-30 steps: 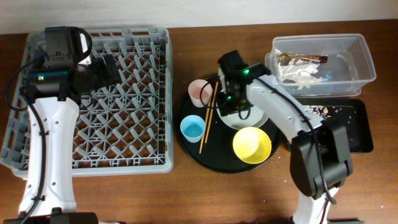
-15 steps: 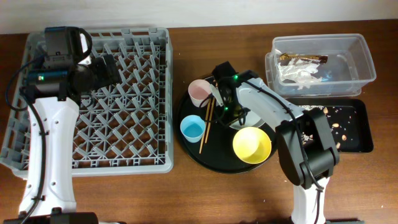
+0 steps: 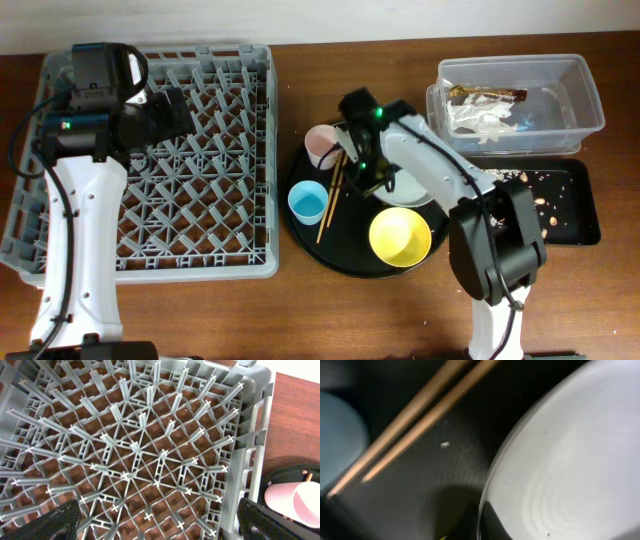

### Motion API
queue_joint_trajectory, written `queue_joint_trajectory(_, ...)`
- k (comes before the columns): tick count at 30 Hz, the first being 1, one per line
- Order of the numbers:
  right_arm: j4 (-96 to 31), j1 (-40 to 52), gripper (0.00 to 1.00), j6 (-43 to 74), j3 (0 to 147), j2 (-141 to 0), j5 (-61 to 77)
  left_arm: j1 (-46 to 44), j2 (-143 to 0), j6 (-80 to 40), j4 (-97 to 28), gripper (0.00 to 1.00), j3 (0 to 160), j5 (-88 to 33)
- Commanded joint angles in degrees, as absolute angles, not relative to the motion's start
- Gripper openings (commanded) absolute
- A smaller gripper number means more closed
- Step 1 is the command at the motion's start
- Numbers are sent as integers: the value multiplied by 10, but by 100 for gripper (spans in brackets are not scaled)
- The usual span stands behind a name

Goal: Sort waste into correct bins and load items into the dishwasher rack
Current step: 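Grasp the white plate edge with the right gripper, then carry the white plate to the rack and stand it upright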

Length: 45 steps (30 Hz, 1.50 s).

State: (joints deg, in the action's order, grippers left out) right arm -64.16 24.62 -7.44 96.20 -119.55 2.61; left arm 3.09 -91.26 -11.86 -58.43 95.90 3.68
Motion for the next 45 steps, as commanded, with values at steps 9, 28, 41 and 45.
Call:
queue_joint_trajectory(9,-816,217,4,-9,1287,-1183,118,33,-911,-126,-584,100,966,41)
queue_joint_trajectory(28,-192,190,4,416,1294,-1216,551,33,-911,-126,-584,100,966,41)
queue_joint_trajectory(41,123,307,4,708,1294,-1383,302,161,-848,-135,-563,99,966,44)
queue_joint_trajectory(45,55,357,4,708,1294,-1384,122,220,-848,-135,-599,99,966,44)
